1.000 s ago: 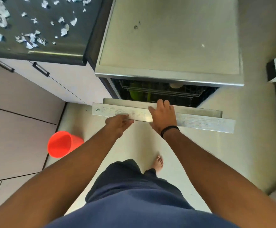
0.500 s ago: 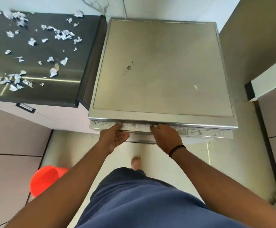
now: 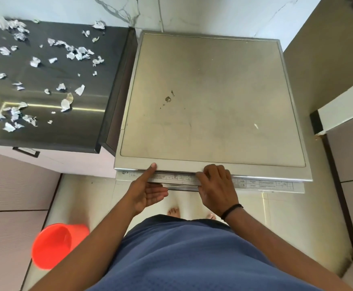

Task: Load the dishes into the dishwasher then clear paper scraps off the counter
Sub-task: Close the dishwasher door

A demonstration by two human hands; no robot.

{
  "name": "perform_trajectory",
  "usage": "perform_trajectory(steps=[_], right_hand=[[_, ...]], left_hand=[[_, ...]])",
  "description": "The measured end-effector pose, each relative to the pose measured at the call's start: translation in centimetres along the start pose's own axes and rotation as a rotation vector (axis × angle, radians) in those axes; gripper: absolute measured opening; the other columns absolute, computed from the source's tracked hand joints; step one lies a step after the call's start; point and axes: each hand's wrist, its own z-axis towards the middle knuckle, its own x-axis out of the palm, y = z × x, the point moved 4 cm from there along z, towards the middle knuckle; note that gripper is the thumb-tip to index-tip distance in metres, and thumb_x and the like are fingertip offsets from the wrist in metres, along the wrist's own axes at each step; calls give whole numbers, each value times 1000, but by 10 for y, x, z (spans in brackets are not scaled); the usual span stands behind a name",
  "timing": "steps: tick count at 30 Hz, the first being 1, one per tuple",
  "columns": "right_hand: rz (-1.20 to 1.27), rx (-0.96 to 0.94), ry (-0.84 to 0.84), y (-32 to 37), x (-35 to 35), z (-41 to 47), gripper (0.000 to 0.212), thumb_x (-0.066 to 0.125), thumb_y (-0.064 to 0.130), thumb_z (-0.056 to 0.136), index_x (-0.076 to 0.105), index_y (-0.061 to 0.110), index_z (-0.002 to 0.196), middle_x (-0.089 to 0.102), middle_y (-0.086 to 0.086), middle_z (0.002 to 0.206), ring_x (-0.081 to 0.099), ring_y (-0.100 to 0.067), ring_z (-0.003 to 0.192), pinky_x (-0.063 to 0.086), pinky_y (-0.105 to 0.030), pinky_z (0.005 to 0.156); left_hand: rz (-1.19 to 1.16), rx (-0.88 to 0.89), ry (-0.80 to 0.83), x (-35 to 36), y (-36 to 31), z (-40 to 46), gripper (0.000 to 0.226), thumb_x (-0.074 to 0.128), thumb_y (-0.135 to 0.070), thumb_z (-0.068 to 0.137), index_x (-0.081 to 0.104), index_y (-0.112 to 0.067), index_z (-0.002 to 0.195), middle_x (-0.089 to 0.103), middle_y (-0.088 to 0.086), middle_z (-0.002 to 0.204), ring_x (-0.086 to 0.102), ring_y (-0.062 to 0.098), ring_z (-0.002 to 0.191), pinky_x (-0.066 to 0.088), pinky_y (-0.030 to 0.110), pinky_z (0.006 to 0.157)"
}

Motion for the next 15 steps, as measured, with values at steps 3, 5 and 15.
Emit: perform_trajectory(steps=[3,5,15], right_hand=[[-7,43,94,-2,-3,10,58,75,22,69,55,23,123,49,-7,129,47,-31,115,42,-42,93],[-20,52,149,-4,-2,14,65,77,28,69,53,26,129,46,-6,135,44,-31,121,40,-42,99],[-46,18,16,-3,0,20,53,79,16,68,62,22,118,57,-7,115,49,-30,93,42,-41,81]], left_hand=[[9,-44,-7,2,-4,1,91,68,-74,74,61,7,116,75,25,102,76,34,91,64,36,70],[10,-60,-6,4,-6,2,93,67,-75,75,60,8,115,75,24,100,76,33,91,64,36,72],[-19,-15,23,5,-13,3,83,70,-66,79,61,5,122,75,22,104,76,31,93,63,34,68]])
